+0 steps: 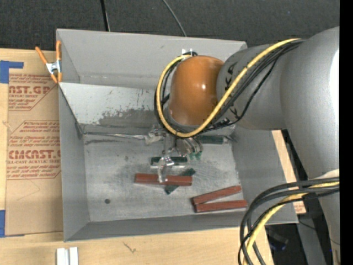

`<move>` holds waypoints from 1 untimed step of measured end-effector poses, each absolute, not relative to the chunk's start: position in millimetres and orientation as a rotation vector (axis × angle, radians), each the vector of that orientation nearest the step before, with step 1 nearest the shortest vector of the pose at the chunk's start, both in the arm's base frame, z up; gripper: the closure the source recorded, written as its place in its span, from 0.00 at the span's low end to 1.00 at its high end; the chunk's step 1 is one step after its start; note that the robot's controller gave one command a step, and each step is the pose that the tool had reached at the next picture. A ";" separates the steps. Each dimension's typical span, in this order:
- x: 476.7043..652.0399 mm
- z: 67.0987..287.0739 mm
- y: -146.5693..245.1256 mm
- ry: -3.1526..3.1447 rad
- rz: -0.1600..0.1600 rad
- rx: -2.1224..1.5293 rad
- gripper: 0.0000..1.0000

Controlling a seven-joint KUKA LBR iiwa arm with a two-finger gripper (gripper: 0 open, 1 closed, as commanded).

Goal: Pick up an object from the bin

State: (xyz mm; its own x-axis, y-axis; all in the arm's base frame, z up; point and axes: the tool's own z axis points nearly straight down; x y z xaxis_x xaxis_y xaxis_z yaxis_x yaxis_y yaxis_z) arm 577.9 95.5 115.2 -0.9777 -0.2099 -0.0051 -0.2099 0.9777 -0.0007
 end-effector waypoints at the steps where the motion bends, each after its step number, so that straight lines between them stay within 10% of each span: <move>1: 572.8 77.4 69.7 3.119 0.014 -0.105 1.00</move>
Offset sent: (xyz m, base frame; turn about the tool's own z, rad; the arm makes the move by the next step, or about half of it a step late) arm 0.0000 0.0000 0.0000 0.0000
